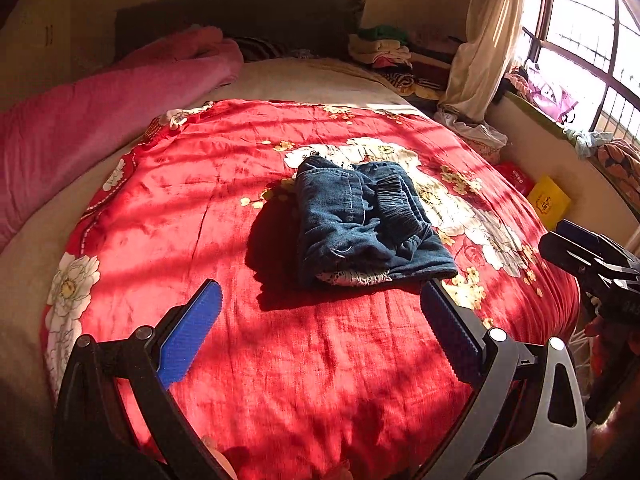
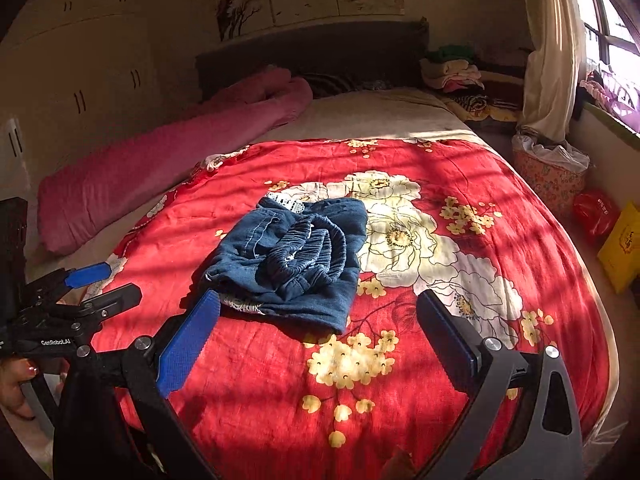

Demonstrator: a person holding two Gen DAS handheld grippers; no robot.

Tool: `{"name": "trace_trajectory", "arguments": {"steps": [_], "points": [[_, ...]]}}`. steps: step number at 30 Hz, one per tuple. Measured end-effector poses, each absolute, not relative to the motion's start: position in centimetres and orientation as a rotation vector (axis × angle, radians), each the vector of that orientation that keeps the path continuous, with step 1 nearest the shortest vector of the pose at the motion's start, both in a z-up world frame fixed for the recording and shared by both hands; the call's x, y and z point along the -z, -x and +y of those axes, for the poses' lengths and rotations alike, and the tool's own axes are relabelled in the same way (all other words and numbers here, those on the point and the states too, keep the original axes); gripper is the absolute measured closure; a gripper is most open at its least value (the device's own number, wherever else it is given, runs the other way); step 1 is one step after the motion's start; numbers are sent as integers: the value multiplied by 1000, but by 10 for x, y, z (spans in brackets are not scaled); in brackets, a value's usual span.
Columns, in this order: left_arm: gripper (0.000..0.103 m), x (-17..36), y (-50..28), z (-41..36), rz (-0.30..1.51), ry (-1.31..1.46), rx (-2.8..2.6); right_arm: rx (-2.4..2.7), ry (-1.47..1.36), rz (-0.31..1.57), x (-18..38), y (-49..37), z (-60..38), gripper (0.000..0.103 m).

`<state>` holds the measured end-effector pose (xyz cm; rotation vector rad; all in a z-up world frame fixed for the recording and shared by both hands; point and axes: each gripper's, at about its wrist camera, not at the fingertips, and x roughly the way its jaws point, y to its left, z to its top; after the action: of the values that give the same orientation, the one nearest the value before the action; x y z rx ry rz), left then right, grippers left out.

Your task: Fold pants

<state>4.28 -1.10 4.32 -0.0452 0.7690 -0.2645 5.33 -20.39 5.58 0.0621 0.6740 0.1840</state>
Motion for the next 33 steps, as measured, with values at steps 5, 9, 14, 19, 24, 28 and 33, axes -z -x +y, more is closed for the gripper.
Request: {"name": "trace_trajectory", "arguments": {"steps": [5,9,14,19,24,28,33], "points": [[10,-34,-23,-8,778,49,254,-183,-60,690,-42,-35,-201,5],[10,-24,-12,-7,782,37,244,-165,-63,700,-31,-25,-200,5],[10,-13,-5,-8,794,42,247,-141,-77,711,-18,-20,-203,5],[10,-7,-6,-11,796,31,240,-114,-125,729,-7,-21,-210,5],[10,0,-7,-14,812,25,235,-106,-136,740,-1,-22,-212,5],[10,2,-7,-15,818,20,233,-113,-124,743,0,-21,-209,5],[10,2,-6,-14,818,18,224,-117,-114,743,0,-21,-205,5]]}}
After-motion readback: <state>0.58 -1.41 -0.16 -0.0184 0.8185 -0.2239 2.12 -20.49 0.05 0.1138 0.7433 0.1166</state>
